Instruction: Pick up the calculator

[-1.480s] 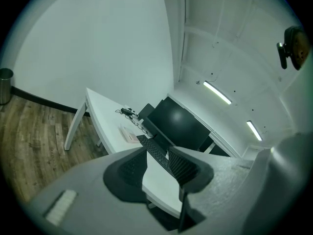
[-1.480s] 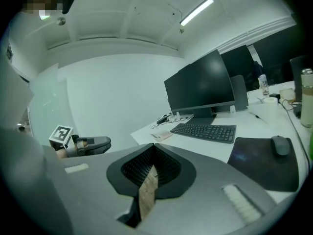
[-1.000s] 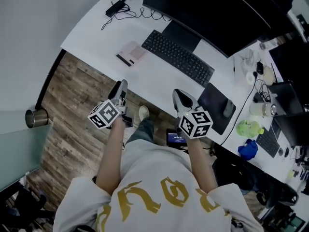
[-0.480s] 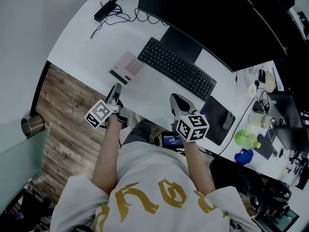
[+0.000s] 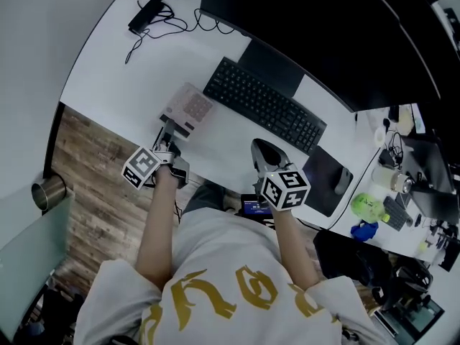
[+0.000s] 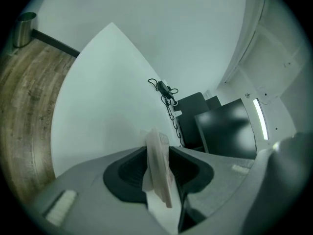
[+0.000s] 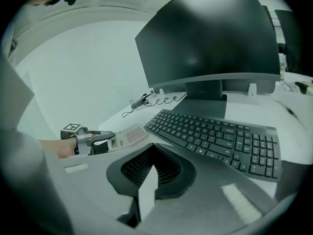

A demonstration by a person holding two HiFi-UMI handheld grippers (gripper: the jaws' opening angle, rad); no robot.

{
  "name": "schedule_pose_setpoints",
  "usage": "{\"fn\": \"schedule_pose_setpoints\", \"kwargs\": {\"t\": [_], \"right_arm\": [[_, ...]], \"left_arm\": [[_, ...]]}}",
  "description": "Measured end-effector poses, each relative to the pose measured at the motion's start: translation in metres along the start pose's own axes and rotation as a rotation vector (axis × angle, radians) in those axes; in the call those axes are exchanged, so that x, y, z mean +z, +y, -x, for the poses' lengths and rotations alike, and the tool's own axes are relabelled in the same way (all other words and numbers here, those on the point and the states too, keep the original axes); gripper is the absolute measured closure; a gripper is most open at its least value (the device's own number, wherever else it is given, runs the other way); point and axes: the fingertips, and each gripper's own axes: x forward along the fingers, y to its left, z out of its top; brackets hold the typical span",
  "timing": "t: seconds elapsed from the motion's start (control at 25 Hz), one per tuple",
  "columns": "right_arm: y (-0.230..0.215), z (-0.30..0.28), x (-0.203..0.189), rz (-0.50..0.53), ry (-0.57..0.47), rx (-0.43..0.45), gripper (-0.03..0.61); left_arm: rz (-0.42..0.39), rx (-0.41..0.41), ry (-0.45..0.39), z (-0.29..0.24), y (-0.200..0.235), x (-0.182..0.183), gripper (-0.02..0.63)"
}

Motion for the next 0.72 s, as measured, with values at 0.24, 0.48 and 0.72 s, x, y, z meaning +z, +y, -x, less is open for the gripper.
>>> {"fn": "schedule_pose_setpoints", "kwargs": {"t": [0.24,0.48,0.72], "right_arm": [[0.002,-0.009,0.001,-0.002,0.019,-0.007,0.552],[-0.003,-0.015,0.008,-0.007,0.018,-0.016,0.552],[-0.006,-0.02,0.011,-0.016,0.015,-0.019,0.552]], "left_arm": [[0.009,0.011,0.018,-0.011,0.0,0.006,0.491],[0.033,0.038,0.044,-0.019,0.006,0.004,0.52],[0.086,0.017,0.035,-0.02,0.007,0.007,0.532]]}}
